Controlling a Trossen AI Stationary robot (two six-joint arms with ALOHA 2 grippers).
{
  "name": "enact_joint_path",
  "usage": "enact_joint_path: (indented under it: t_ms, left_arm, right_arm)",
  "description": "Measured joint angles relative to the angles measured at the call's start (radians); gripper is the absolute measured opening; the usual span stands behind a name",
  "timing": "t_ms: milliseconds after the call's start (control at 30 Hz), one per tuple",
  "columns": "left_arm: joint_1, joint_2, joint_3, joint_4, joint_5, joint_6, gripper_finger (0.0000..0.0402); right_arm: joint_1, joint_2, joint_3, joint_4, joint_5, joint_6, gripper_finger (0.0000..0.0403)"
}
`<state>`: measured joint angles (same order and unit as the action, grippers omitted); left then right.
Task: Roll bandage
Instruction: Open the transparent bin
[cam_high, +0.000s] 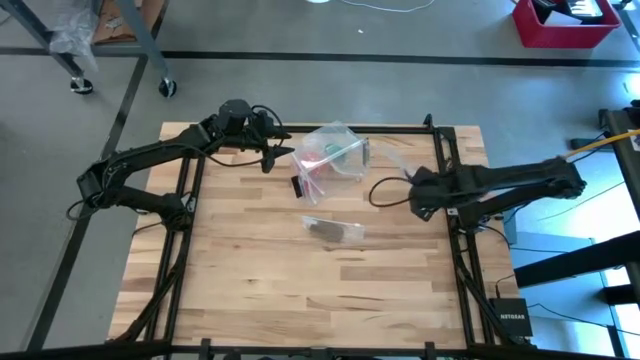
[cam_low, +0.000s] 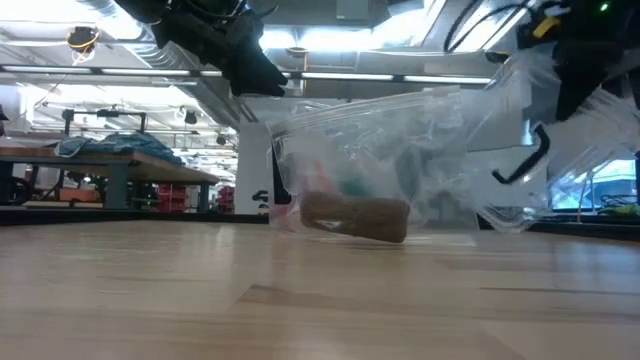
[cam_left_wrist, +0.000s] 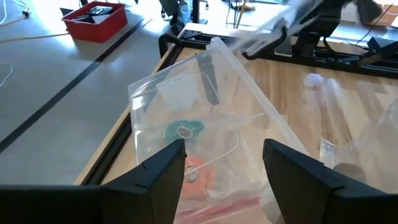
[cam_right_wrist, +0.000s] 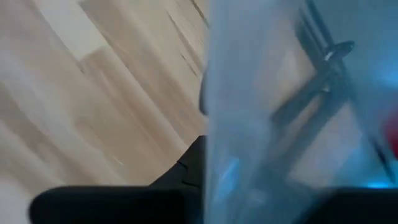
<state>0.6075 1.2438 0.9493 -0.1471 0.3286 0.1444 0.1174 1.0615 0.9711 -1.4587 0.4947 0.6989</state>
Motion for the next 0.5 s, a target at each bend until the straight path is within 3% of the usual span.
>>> enact_joint_path:
  t_ms: [233, 500]
  left_arm:
    - [0.0, 0.0, 0.0, -0.002, 0.0, 0.017, 0.0208]
    - [0.0, 0.0, 0.0, -0.033, 0.0, 0.017, 0.0208]
  right_arm:
    - [0.0, 0.104, -0.049, 0.034, -0.006, -0.042, 0.0096]
    - [0.0, 0.092, -0.04, 0.057, -0.171, -0.075, 0.0176]
